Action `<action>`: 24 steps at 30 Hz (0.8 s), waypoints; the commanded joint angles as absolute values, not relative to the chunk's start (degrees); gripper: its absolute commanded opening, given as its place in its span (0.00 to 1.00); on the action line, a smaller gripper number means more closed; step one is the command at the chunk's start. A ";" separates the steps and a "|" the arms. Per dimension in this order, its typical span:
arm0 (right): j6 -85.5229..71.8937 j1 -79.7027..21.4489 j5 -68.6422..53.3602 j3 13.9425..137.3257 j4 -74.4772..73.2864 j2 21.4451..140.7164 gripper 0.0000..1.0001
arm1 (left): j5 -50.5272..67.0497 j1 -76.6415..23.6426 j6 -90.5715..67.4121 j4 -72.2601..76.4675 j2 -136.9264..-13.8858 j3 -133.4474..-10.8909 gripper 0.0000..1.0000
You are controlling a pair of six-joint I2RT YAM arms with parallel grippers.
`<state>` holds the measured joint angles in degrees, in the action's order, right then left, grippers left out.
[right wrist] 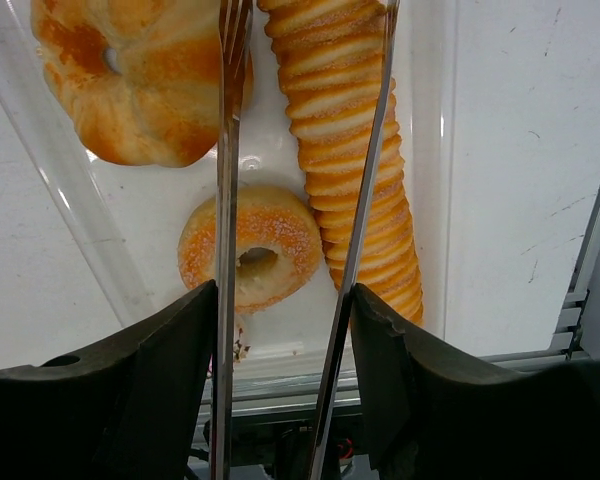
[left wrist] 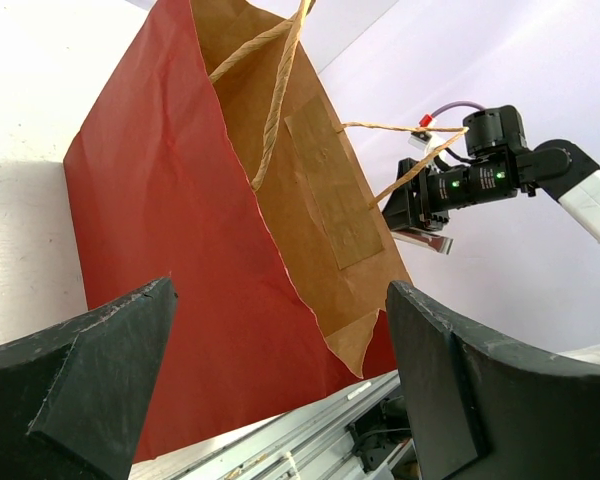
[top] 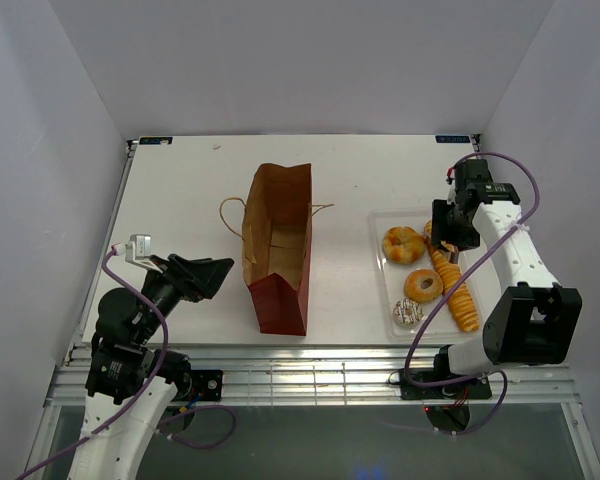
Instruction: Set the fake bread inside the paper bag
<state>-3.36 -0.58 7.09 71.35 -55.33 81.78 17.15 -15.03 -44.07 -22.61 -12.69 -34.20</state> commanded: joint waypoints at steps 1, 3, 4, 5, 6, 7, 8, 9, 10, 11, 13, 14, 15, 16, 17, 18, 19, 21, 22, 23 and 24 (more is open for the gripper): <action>-2.02 1.14 5.36 71.89 -53.26 82.87 0.60 | 17.58 -15.21 -44.38 -22.06 -12.48 -33.66 0.96; -1.93 1.32 4.83 72.16 -53.00 83.84 0.60 | 17.40 -15.29 -44.65 -22.06 -12.39 -33.57 0.96; -1.85 1.41 4.83 72.33 -52.74 84.20 0.59 | 17.32 -15.21 -44.74 -22.06 -12.31 -33.75 0.96; -1.85 1.49 4.92 72.42 -52.73 84.55 0.58 | 17.23 -15.21 -44.65 -22.06 -12.39 -33.75 0.96; -1.93 1.49 4.83 72.42 -52.65 84.90 0.56 | 17.05 -15.21 -44.74 -22.23 -12.31 -33.75 0.96; -1.85 1.49 4.75 72.16 -52.56 84.99 0.55 | 16.96 -15.21 -44.74 -22.32 -12.30 -33.92 0.96; -1.76 1.49 4.75 71.90 -52.04 84.99 0.51 | 16.79 -15.21 -44.82 -22.24 -12.39 -34.01 0.96; -1.84 1.49 4.83 71.72 -51.77 85.08 0.48 | 16.79 -15.21 -44.82 -22.24 -12.39 -34.01 0.96; -1.76 1.58 4.83 71.46 -51.51 85.08 0.43 | 16.70 -15.21 -44.91 -22.32 -12.31 -34.01 0.96; -1.76 1.58 4.66 71.28 -50.98 85.08 0.37 | 16.61 -15.21 -45.00 -22.24 -12.30 -34.01 0.96; -1.76 1.58 4.66 71.10 -50.63 84.99 0.33 | 16.52 -15.21 -45.09 -22.32 -12.48 -34.01 0.96; -1.84 1.58 4.83 71.02 -50.54 84.82 0.29 | 16.44 -15.21 -45.17 -22.24 -12.39 -34.01 0.96; -1.85 1.58 4.92 71.28 -50.36 84.47 0.29 | 16.44 -15.21 -45.26 -22.24 -12.48 -34.01 0.96; -2.02 1.58 5.01 71.45 -50.45 84.11 0.28 | 16.44 -15.21 -45.52 -22.24 -12.57 -34.01 0.96; -2.11 1.58 5.10 72.15 -50.45 83.76 0.24 | 16.26 -15.21 -45.61 -22.24 -12.66 -33.93 0.96; -2.37 1.58 5.01 72.68 -50.62 82.72 0.22 | 16.09 -15.21 -45.79 -22.32 -12.74 -34.01 0.96; -2.55 1.58 5.10 73.38 -50.80 82.01 0.20 | 16.00 -15.21 -45.97 -22.24 -12.83 -34.01 0.96; -3.16 1.58 5.27 75.66 -51.59 80.00 0.19 | 14.95 -15.21 -46.05 -22.67 -13.44 -34.36 0.96; -3.34 1.58 5.36 76.54 -51.85 79.11 0.19 | 14.51 -15.21 -46.05 -22.94 -13.80 -34.71 0.96; -3.69 1.58 5.36 77.42 -52.12 78.23 0.17 | 13.98 -15.21 -45.97 -23.11 -13.97 -34.98 0.96; -3.78 1.58 5.10 79.17 -52.47 76.92 0.17 | 12.93 -15.21 -45.88 -23.55 -14.32 -35.76 0.96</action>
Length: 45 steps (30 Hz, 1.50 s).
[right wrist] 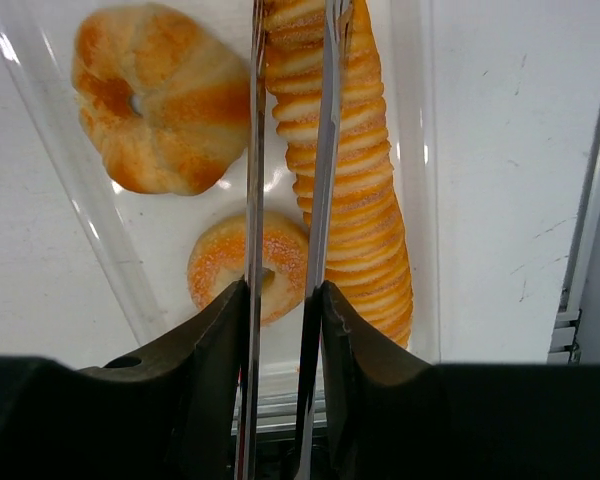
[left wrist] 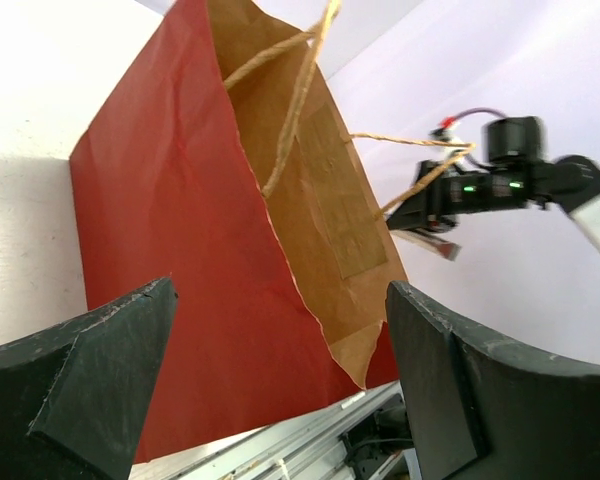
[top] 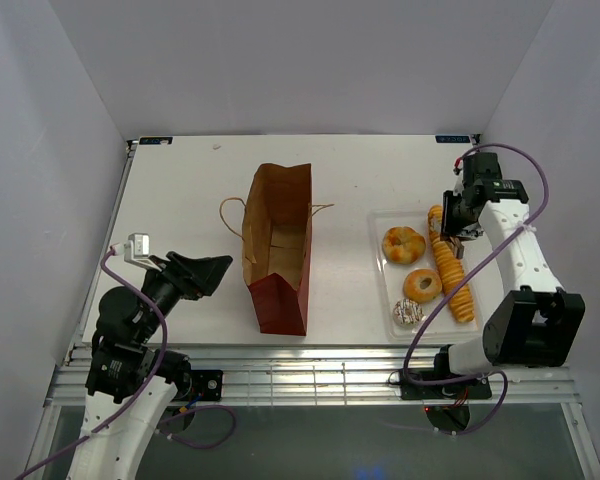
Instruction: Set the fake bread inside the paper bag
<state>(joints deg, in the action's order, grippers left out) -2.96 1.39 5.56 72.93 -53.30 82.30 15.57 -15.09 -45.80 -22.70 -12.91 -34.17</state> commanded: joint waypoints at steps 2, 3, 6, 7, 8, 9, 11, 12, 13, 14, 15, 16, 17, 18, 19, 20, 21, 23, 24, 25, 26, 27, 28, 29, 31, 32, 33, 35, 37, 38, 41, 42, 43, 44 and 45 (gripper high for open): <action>-3.95 1.58 4.57 80.85 -53.35 75.50 0.14 | 11.78 -15.21 -45.44 -24.17 -15.20 -36.73 0.96; -4.04 1.58 4.22 81.99 -53.44 74.19 0.14 | 10.73 -15.21 -45.27 -24.52 -15.47 -37.17 0.96; -4.30 1.49 3.08 82.62 -53.00 71.82 0.12 | 9.50 -15.21 -44.65 -25.31 -16.52 -38.84 0.96; -4.31 1.49 3.16 82.88 -52.91 71.37 0.11 | 8.80 -15.21 -44.56 -25.57 -16.70 -39.46 0.96; -4.31 1.49 3.16 82.88 -52.91 70.85 0.10 | 8.53 -15.21 -44.47 -25.75 -17.13 -40.16 0.95; -4.31 1.49 2.99 82.88 -52.74 69.88 0.10 | 8.26 -15.21 -44.47 -25.84 -17.31 -40.43 0.95; -4.48 1.49 1.68 83.75 -52.65 68.91 0.09 | 7.74 -15.21 -44.39 -25.84 -18.19 -41.30 0.95; -4.48 1.49 1.15 84.28 -52.56 67.86 0.09 | 7.56 -15.21 -44.30 -25.93 -18.63 -41.57 0.95; -4.66 1.41 0.62 84.90 -52.47 67.42 0.09 | 7.38 -15.21 -44.21 -25.84 -18.89 -41.92 0.95; -4.66 1.41 -1.65 86.56 -52.56 66.98 0.08 | 7.03 -15.21 -44.21 -25.84 -19.33 -42.36 0.95; -4.83 1.32 -2.45 87.53 -52.73 66.36 0.08 | 6.77 -15.21 -44.12 -25.93 -19.60 -42.62 0.95; -4.92 1.14 -3.24 88.67 -53.00 66.18 0.08 | 6.59 -15.21 -44.12 -25.93 -19.77 -42.80 0.95; -5.10 1.06 -5.51 89.99 -53.09 65.92 0.08 | 6.07 -15.21 -44.12 -25.93 -19.69 -43.06 0.95; -5.45 0.97 -6.84 92.26 -53.00 65.57 0.08 | 5.72 -15.21 -44.12 -26.01 -19.69 -43.33 0.95; -5.80 0.79 -8.25 93.50 -52.91 65.31 0.08 | 5.45 -15.21 -44.12 -26.10 -19.60 -43.50 0.94; -6.58 0.62 -11.22 94.82 -52.82 65.30 0.08 | 4.67 -15.21 -44.03 -26.28 -19.69 -43.77 0.94; -7.20 0.27 -12.55 97.36 -52.39 65.22 0.08 | 4.22 -15.21 -43.95 -26.80 -19.60 -44.38 0.94; -9.13 0.09 -17.12 100.88 -51.60 65.21 0.08 | 3.26 -15.29 -43.95 -27.07 -19.51 -44.82 0.94; -9.92 0.09 -18.79 101.86 -51.07 65.30 0.08 | 2.90 -15.21 -43.86 -27.16 -19.51 -45.26 0.93; -10.80 0.09 -21.85 102.91 -49.93 65.39 0.08 | 2.64 -15.29 -43.94 -27.16 -19.51 -45.35 0.93; -11.68 0.09 -23.45 104.05 -49.40 65.74 0.08 | 2.38 -15.29 -43.86 -27.16 -19.60 -45.53 0.93; -13.43 0.09 -24.86 105.11 -48.87 66.00 0.08 | 1.85 -15.21 -43.86 -27.25 -19.69 -45.79 0.93; -14.40 0.09 -27.66 107.12 -47.48 66.09 0.08 | 1.67 -15.21 -43.77 -27.33 -20.04 -46.40 0.93; -15.37 0.09 -29.25 108.01 -46.59 66.35 0.08 | 1.58 -15.21 -43.68 -27.33 -20.21 -46.75 0.93; -18.71 0.09 -33.11 110.11 -44.40 66.45 0.08 | 1.76 -15.21 -43.86 -27.07 -20.74 -47.81 0.93; -19.94 0.09 -34.61 110.65 -42.04 66.62 0.08 | 1.93 -15.21 -43.86 -26.90 -21.18 -48.16 0.93; -21.17 -1.57 -36.11 111.00 -40.62 66.80 0.08 | 2.11 -15.21 -43.77 -26.37 -21.53 -48.60 0.93; -25.91 -1.76 -40.68 110.92 -35.02 66.80 0.08 | 2.46 -15.21 -43.68 -25.58 -22.23 -49.39 0.93; -30.82 -2.20 -43.93 110.39 -30.87 66.71 0.08 | 2.90 -15.21 -43.59 -24.44 -22.76 -49.83 0.92; -32.33 -2.28 -44.64 110.39 -29.11 66.80 0.08 | 3.07 -15.21 -43.59 -24.00 -23.02 -50.10 0.93; -39.08 -2.81 -48.16 109.52 -20.76 67.06 0.08 | 5.09 -15.21 -43.68 -21.71 -24.95 -49.92 0.93; -40.94 -3.42 -48.86 109.08 -16.13 67.15 0.08 | 5.62 -15.21 -43.68 -21.10 -26.61 -50.01 0.93; -42.78 -3.86 -49.91 108.64 -14.00 67.32 0.08 | 6.23 -15.21 -43.86 -20.83 -27.41 -49.92 0.93; -45.15 -4.30 -49.92 108.46 -12.58 67.76 0.08 | 7.46 -15.21 -44.03 -20.48 -28.20 -49.83 0.93; -45.70 -5.79 -49.49 108.72 -11.61 68.02 0.08 | 7.91 -15.21 -44.21 -19.35 -28.91 -49.49 0.93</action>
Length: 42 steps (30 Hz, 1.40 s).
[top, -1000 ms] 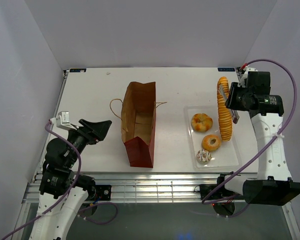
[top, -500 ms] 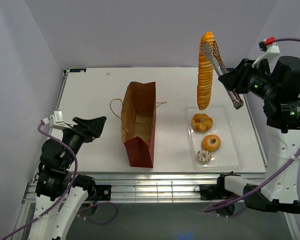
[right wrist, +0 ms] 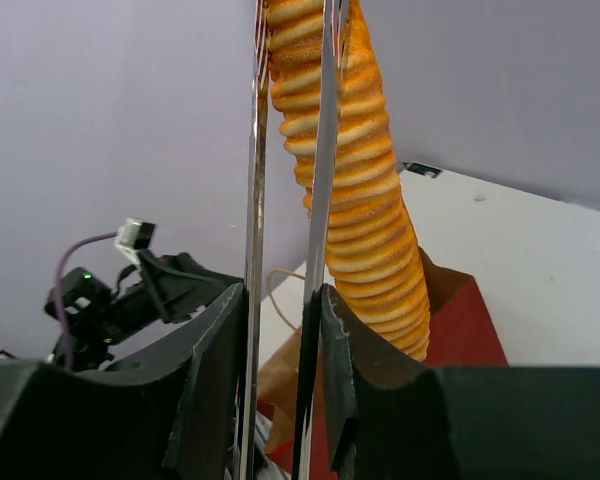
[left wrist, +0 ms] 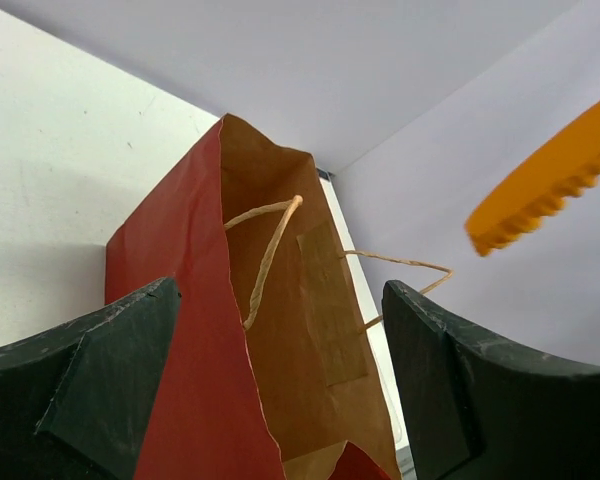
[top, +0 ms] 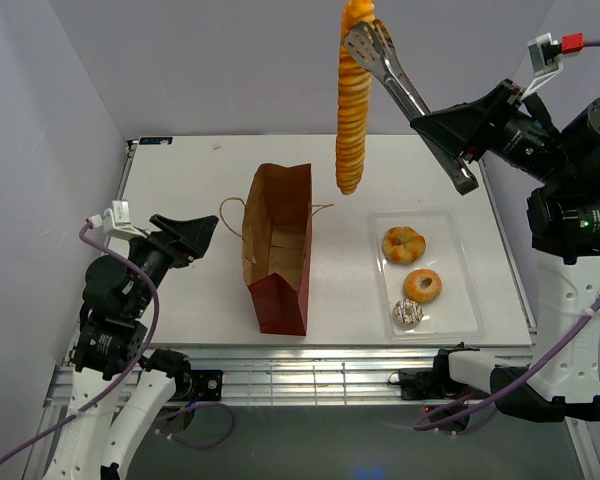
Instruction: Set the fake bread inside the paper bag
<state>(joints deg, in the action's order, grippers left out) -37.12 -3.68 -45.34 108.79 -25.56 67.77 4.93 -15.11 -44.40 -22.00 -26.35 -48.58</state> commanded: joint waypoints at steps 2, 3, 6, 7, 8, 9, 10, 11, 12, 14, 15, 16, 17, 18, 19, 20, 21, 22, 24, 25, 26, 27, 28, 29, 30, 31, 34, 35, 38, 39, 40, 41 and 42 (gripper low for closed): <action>-46.05 -8.25 -46.95 109.07 -10.11 68.73 0.08 | 8.70 -15.29 -44.82 -17.67 -30.23 -48.69 0.93; -45.88 -11.83 -45.98 109.07 -9.76 69.08 0.08 | 9.05 -15.21 -45.17 -15.93 -30.32 -48.17 0.93; -43.78 -21.83 -41.23 108.99 -9.84 71.45 0.08 | 10.28 -15.21 -45.88 -12.14 -30.76 -46.41 0.92; -42.64 -24.84 -37.48 108.81 -10.19 72.15 0.08 | 10.54 -15.21 -46.14 -11.35 -30.94 -45.88 0.91; -41.32 -27.31 -35.53 108.81 -11.41 73.12 0.08 | 10.72 -15.21 -46.40 -10.38 -31.46 -45.70 0.91; -39.13 -31.68 -33.77 108.81 -12.12 73.65 0.08 | 10.90 -15.21 -46.58 -10.11 -31.73 -45.62 0.90; -38.15 -33.56 -30.53 108.63 -12.82 74.09 0.08 | 11.07 -15.21 -46.67 -9.67 -32.08 -45.44 0.90; -37.19 -35.14 -28.93 108.20 -13.44 74.44 0.08 | 11.16 -15.21 -46.67 -9.06 -32.86 -45.35 0.89; -36.48 -37.77 -27.61 107.58 -13.45 74.44 0.08 | 11.42 -15.29 -46.84 -8.79 -33.22 -45.26 0.89; -34.72 -40.59 -24.00 105.21 -13.45 74.18 0.08 | 11.95 -15.21 -47.02 -7.92 -34.27 -44.91 0.88; -34.19 -41.21 -23.04 104.51 -13.71 74.01 0.08 | 12.04 -15.21 -47.02 -7.65 -34.45 -44.83 0.88; -33.15 -41.74 -21.11 103.81 -13.97 73.74 0.08 | 12.13 -15.21 -47.11 -7.47 -34.89 -44.74 0.88; -32.79 -42.10 -20.31 102.41 -14.32 73.22 0.08 | 11.95 -15.21 -47.11 -7.21 -35.15 -44.56 0.87; -32.44 -42.71 -19.69 101.61 -14.94 72.86 0.08 | 11.87 -15.21 -47.20 -7.03 -35.68 -44.47 0.87; -31.91 -42.89 -18.38 100.73 -15.20 71.82 0.08 | 11.78 -15.29 -47.20 -6.94 -35.86 -44.30 0.86; -31.73 -43.06 -17.59 98.98 -15.38 71.20 0.08 | 11.86 -15.29 -47.20 -6.42 -36.12 -43.86 0.85; -31.47 -43.24 -16.19 97.92 -15.29 70.41 0.08 | 11.78 -15.21 -47.28 -6.16 -36.56 -43.68 0.83; -31.29 -43.24 -15.65 97.04 -15.38 68.92 0.08 | 11.69 -15.21 -47.37 -5.80 -36.74 -43.33 0.82; -30.50 -43.24 -14.68 95.46 -15.99 67.94 0.08 | 11.95 -15.21 -47.64 -4.84 -37.26 -42.72 0.81; -30.24 -43.24 -13.98 95.19 -17.48 67.24 0.08 | 12.04 -15.21 -47.90 -4.49 -37.53 -42.45 0.79; -29.97 -43.24 -13.63 95.01 -18.36 67.06 0.08 | 12.56 -15.21 -48.07 -3.61 -37.70 -42.10 0.78; -29.97 -43.24 -13.54 94.31 -19.07 66.89 0.08 | 12.74 -15.21 -48.25 -3.26 -37.88 -41.75 0.76; -30.06 -43.24 -13.62 93.61 -19.86 66.19 0.08 | 12.92 -15.21 -48.34 -2.82 -38.23 -41.49 0.74; -30.15 -43.24 -13.88 92.73 -19.95 65.75 0.08 | 13.18 -15.21 -48.60 -2.20 -38.23 -41.31 0.72; -30.93 -43.24 -14.15 90.46 -19.86 65.22 0.08 | 13.27 -15.21 -48.69 -1.94 -38.49 -41.05 0.71; -31.29 -43.24 -14.41 89.13 -19.52 63.91 0.08 | 13.27 -15.21 -48.78 -1.67 -38.50 -40.96 0.68; -32.52 -43.24 -14.15 84.40 -19.16 60.66 0.08 | 13.45 -15.21 -48.96 -1.15 -38.85 -40.78 0.61; -32.78 -43.24 -14.06 83.24 -19.16 59.77 0.08 | 13.53 -15.21 -48.96 -0.88 -39.02 -40.78 0.57; -33.75 -43.24 -14.15 79.20 -18.98 57.22 0.09 | 13.71 -15.21 -49.22 -0.44 -39.11 -40.52 0.52; -33.92 -43.24 -14.06 78.32 -18.98 56.69 0.09 | 13.80 -15.21 -49.39 -0.53 -39.02 -40.52 0.50; -34.10 -43.24 -13.71 77.44 -18.90 55.91 0.09 | 13.97 -15.21 -49.48 -0.44 -39.02 -40.34 0.49; -34.36 -43.24 -13.62 75.78 -18.81 55.55 0.09 | 14.15 -15.21 -49.74 -0.44 -39.11 -40.17 0.48; -34.45 -43.24 -13.62 74.98 -18.11 55.37 0.09 | 14.32 -15.21 -49.83 -0.53 -38.94 -40.08 0.45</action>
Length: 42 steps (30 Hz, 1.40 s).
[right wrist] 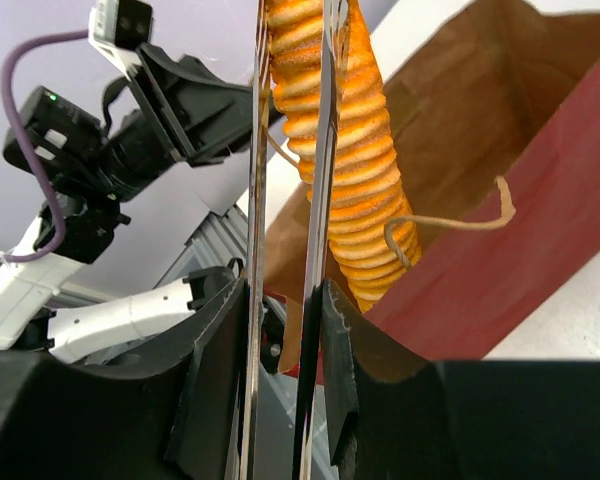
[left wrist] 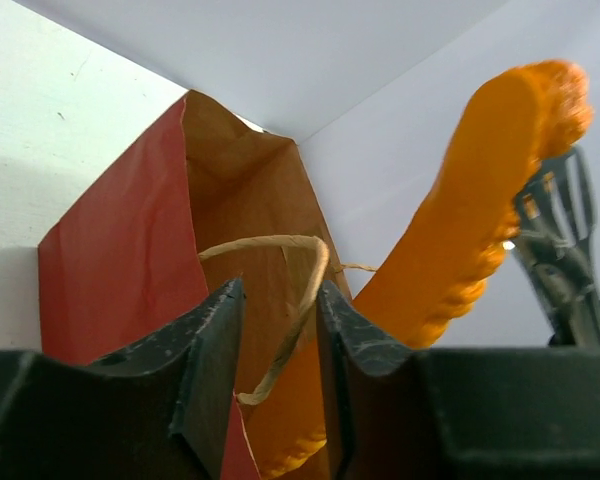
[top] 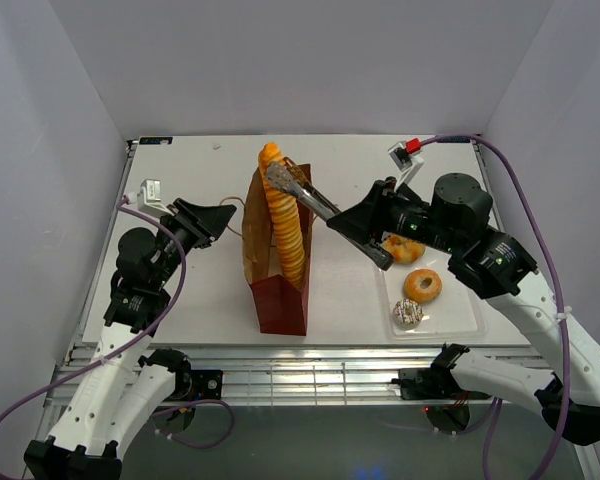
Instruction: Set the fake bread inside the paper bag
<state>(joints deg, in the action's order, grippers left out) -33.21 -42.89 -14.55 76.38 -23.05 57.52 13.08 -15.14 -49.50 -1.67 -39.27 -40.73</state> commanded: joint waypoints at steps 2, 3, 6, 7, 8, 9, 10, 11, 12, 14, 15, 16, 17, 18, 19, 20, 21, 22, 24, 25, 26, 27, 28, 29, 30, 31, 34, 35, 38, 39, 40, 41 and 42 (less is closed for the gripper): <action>-35.33 -43.24 -14.15 72.96 -17.49 55.02 0.09 | 14.50 -15.21 -50.19 1.21 -39.02 -39.90 0.41; -35.59 -43.24 -14.50 72.34 -16.71 54.85 0.09 | 14.50 -15.21 -50.27 1.32 -38.94 -39.90 0.36; -36.30 -43.24 -14.33 70.40 -16.17 54.14 0.12 | 14.59 -15.21 -50.36 1.32 -38.94 -40.08 0.25; -36.30 -43.24 -14.07 69.97 -16.26 53.97 0.13 | 14.59 -15.21 -50.27 1.32 -39.02 -40.17 0.15; -36.47 -43.33 -13.98 69.70 -16.26 53.70 0.14 | 14.76 -15.21 -50.36 1.32 -39.02 -40.25 0.12; -36.56 -43.24 -13.89 69.09 -16.26 53.53 0.15 | 14.77 -15.21 -50.45 1.32 -38.94 -40.17 0.10; -36.56 -43.24 -13.71 69.00 -16.26 53.35 0.17 | 14.77 -15.21 -50.45 1.32 -39.02 -40.17 0.09; -36.74 -43.24 -13.54 68.91 -16.43 53.18 0.18 | 14.77 -15.21 -50.45 1.32 -38.85 -40.08 0.08; -36.56 -43.24 -13.45 68.91 -16.70 53.26 0.19 | 14.77 -15.21 -50.45 1.32 -38.76 -39.90 0.08; -36.30 -43.24 -13.01 69.08 -17.48 53.26 0.21 | 14.77 -15.21 -50.45 1.32 -38.59 -39.55 0.07; -36.12 -43.24 -12.75 69.17 -17.75 53.26 0.23 | 14.77 -15.21 -50.54 1.32 -38.50 -39.38 0.07; -35.95 -43.24 -12.57 69.34 -18.01 53.35 0.25 | 14.85 -15.21 -50.62 1.32 -38.50 -39.20 0.06; -35.77 -43.24 -12.31 69.43 -18.28 53.44 0.25 | 14.85 -15.21 -50.62 1.41 -38.50 -39.11 0.06; -35.77 -43.24 -12.22 69.43 -18.54 53.44 0.26 | 14.94 -15.21 -50.63 1.32 -38.41 -39.11 0.06; -35.51 -43.24 -11.87 69.52 -18.81 53.70 0.28 | 14.94 -15.21 -50.63 1.32 -38.50 -39.11 0.05; -35.42 -43.24 -11.69 69.70 -18.98 53.79 0.29 | 15.03 -15.21 -50.63 1.32 -38.41 -39.20 0.05; -35.33 -43.24 -11.69 69.78 -19.25 53.96 0.30 | 14.94 -15.21 -50.54 1.23 -38.23 -39.20 0.05; -35.25 -43.24 -11.69 69.87 -19.42 54.14 0.32 | 14.94 -15.21 -50.45 1.06 -38.06 -39.29 0.04; -35.07 -43.24 -11.51 69.79 -19.42 54.14 0.35 | 14.85 -15.21 -50.36 0.88 -37.71 -39.46 0.04; -35.07 -43.24 -11.34 69.70 -19.42 54.05 0.38 | 14.68 -15.21 -50.27 0.62 -37.62 -39.46 0.04; -35.07 -43.24 -11.25 69.52 -19.34 53.88 0.38 | 14.68 -15.21 -50.27 0.53 -37.53 -39.46 0.04; -34.98 -43.24 -11.08 69.52 -19.42 53.88 0.40 | 14.68 -15.21 -50.19 0.53 -37.53 -39.46 0.04; -34.89 -43.24 -11.07 69.61 -19.60 54.05 0.41 | 14.68 -15.21 -50.10 0.44 -37.44 -39.46 0.04; -34.81 -43.33 -10.99 69.70 -19.69 54.14 0.42 | 14.68 -15.21 -50.01 0.35 -37.53 -39.55 0.04; -34.63 -43.24 -10.90 69.96 -19.86 54.23 0.42 | 14.59 -15.21 -50.10 0.35 -37.44 -39.55 0.04; -34.54 -43.24 -10.81 70.05 -20.04 54.40 0.44 | 14.59 -15.21 -50.10 0.35 -37.53 -39.55 0.04; -34.37 -43.24 -10.81 70.40 -20.30 54.67 0.46 | 14.76 -15.21 -50.10 0.44 -37.62 -39.64 0.04; -34.37 -43.24 -10.81 70.49 -20.48 54.75 0.46 | 14.77 -15.21 -50.27 0.53 -37.62 -39.64 0.04; -34.28 -43.24 -10.72 70.58 -20.65 54.67 0.47 | 14.85 -15.21 -50.19 0.53 -37.70 -39.73 0.04; -34.19 -43.24 -10.72 70.66 -20.74 54.75 0.48 | 14.85 -15.21 -50.27 0.61 -37.71 -39.73 0.04; -34.10 -43.24 -10.81 70.84 -20.83 55.02 0.48 | 14.85 -15.21 -50.19 0.62 -37.62 -39.64 0.03; -34.01 -43.24 -10.90 70.93 -21.00 55.11 0.49 | 14.85 -15.21 -50.19 0.62 -37.70 -39.64 0.04; -34.01 -43.24 -10.90 71.10 -21.09 55.19 0.49 | 14.85 -15.21 -50.27 0.62 -37.79 -39.64 0.04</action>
